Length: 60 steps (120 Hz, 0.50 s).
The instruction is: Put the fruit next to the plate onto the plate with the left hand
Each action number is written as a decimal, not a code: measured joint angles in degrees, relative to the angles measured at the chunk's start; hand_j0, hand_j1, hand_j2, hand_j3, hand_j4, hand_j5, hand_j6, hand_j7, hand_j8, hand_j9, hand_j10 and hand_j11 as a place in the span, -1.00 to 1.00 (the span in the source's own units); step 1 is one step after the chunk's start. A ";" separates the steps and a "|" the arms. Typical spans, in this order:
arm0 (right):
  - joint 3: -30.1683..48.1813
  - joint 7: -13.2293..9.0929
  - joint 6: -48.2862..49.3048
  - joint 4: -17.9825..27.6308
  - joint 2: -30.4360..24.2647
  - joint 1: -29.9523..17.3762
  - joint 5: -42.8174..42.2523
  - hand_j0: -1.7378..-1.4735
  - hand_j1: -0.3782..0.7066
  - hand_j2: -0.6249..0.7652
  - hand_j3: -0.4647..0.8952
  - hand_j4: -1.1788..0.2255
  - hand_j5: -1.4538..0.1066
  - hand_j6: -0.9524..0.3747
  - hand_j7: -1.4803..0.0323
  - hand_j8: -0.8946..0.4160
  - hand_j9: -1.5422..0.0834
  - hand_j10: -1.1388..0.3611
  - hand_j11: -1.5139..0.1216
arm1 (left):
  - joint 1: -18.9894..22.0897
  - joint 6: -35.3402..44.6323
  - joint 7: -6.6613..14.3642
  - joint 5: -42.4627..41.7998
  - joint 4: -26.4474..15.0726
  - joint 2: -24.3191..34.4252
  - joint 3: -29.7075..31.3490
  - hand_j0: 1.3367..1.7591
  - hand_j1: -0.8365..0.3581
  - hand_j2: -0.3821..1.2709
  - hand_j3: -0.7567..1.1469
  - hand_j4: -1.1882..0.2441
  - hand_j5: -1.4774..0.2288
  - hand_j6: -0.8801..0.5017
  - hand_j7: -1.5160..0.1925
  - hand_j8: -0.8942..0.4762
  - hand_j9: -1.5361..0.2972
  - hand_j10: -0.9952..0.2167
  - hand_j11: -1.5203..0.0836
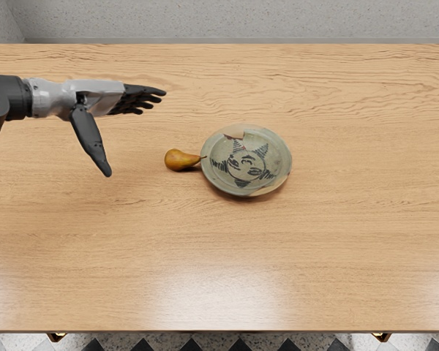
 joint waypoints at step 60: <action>0.35 0.09 0.00 0.00 0.00 -1.05 0.04 -0.40 -0.95 -0.10 -0.32 0.68 0.86 0.44 0.96 0.37 0.90 0.52 0.85 | -0.97 17.77 18.23 21.78 -0.48 -12.68 2.08 0.52 0.97 -0.53 -0.20 0.64 0.72 0.25 0.76 0.29 0.66 0.62 0.88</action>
